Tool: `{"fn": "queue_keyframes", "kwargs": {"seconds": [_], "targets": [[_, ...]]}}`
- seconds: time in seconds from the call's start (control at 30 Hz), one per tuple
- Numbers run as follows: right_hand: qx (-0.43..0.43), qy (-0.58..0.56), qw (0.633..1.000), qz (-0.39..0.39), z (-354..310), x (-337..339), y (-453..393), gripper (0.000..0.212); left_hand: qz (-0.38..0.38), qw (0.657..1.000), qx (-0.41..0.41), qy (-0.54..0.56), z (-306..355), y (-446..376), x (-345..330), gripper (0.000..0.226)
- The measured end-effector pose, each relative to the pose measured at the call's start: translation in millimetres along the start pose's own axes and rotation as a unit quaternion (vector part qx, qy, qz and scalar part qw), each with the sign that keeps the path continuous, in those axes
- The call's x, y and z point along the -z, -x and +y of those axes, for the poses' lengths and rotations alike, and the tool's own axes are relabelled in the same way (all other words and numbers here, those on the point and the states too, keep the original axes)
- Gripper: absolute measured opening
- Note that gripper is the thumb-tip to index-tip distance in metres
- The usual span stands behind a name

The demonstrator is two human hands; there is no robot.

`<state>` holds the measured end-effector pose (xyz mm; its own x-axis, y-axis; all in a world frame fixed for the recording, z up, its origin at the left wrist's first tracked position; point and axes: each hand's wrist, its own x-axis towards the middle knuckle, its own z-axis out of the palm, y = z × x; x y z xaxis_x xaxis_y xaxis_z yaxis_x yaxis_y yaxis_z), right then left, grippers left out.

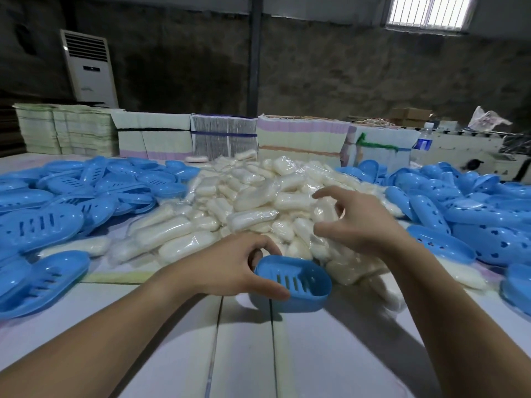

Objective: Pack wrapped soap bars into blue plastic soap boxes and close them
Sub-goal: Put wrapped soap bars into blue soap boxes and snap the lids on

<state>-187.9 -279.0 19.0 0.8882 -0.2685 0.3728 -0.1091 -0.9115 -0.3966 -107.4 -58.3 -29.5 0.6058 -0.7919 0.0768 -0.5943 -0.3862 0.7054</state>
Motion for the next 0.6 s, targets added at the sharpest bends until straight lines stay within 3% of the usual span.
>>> {"fn": "queue_keyframes", "kwargs": {"seconds": [0.1, 0.17, 0.27, 0.33, 0.5, 0.6], "targets": [[0.041, -0.18, 0.981, 0.063, -9.2, 6.9, 1.3, 0.036, 0.005, 1.0, 0.002, 0.006, -3.1, -1.1, -1.8, 0.053], [0.047, -0.283, 0.958, 0.022, -13.3, 12.6, 3.6, 0.033, 0.01, 1.0, 0.003, 0.012, -4.5, -2.6, -4.2, 0.055], [0.067, -0.244, 0.96, -0.123, -17.0, 14.6, 10.3, 0.032, 0.015, 1.0, 0.002, 0.01, -5.8, -4.9, -5.9, 0.058], [0.077, -0.203, 0.961, -0.171, -21.0, 11.2, 11.5, 0.031, 0.01, 1.0, 0.005, 0.003, -6.7, -4.9, -6.1, 0.059], [0.075, -0.135, 0.977, -0.147, -15.8, 10.4, 14.2, 0.032, 0.001, 1.0, 0.005, -0.027, -5.2, -4.8, -7.6, 0.061], [0.079, -0.217, 0.966, -0.115, -4.9, 1.5, 31.1, 0.034, 0.005, 0.999, 0.008, -0.053, -4.1, -4.2, -7.9, 0.06]]}}
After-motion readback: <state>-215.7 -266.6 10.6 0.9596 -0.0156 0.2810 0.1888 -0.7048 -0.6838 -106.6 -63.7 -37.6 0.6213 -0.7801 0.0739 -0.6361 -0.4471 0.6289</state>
